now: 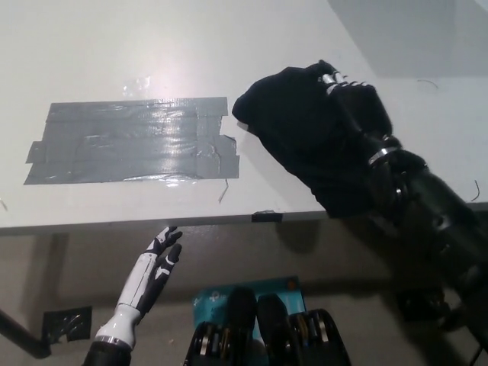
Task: A person hands a black t-shirt to the robot and rhe robot picks it up with its right hand and places it on the black spot on the desk infron tof it
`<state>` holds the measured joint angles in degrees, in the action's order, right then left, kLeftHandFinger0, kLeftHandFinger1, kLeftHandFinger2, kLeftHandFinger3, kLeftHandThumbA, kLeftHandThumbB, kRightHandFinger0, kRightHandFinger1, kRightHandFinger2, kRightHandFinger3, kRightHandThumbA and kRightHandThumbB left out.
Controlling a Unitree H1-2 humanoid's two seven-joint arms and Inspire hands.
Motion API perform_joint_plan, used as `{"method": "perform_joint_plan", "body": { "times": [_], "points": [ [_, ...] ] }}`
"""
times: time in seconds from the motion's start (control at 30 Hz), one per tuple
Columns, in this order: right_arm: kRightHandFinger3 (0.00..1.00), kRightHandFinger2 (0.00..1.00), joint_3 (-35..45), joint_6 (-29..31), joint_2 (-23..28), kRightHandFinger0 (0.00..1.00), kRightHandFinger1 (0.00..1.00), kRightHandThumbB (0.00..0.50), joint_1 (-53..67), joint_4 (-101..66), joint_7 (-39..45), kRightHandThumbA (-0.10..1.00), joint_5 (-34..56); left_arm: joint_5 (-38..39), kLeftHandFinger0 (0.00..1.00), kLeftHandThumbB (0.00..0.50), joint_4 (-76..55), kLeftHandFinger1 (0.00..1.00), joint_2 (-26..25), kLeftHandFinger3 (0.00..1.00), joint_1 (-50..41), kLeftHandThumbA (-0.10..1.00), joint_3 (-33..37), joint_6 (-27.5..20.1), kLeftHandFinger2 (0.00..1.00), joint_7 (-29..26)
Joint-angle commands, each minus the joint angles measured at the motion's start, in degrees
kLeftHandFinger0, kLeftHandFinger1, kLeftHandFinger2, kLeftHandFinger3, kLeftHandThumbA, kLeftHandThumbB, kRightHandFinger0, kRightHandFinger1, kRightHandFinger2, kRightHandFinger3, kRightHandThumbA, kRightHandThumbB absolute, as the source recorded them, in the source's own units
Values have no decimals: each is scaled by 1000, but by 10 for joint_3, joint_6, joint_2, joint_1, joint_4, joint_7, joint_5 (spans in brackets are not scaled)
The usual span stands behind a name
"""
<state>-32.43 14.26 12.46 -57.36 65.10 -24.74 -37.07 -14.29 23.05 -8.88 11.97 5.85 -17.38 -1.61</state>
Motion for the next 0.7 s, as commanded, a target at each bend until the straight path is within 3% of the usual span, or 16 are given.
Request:
{"method": "perform_joint_plan", "body": {
  "times": [0.0,0.03,0.13,0.3,0.53,0.67],
  "points": [
    [1000,1000,20,-261,294,1000,1000,500,-23,-483,627,669,278,-1,792,432,-19,936,-17,1000,46,1000,4,-9,897,16],
    [1000,1000,34,-270,318,1000,1000,455,-23,-510,650,634,335,0,794,429,-15,934,-18,1000,48,1000,4,-12,899,16],
    [1000,1000,68,-306,376,1000,1000,478,-18,-580,678,682,440,2,775,439,-9,924,-19,1000,53,1000,4,-12,883,19],
    [1000,1000,97,-373,435,1000,1000,499,-7,-688,686,560,514,0,765,422,-6,917,-20,1000,57,1000,5,-9,874,20],
    [1000,1000,141,-381,493,1000,1000,500,56,-785,654,426,576,1,781,425,-2,924,-20,1000,65,1000,10,-6,881,27],
    [1000,1000,214,-339,535,1000,1000,500,113,-828,603,533,632,2,791,428,-3,926,-20,1000,68,1000,10,-7,889,29]
  ]
}}
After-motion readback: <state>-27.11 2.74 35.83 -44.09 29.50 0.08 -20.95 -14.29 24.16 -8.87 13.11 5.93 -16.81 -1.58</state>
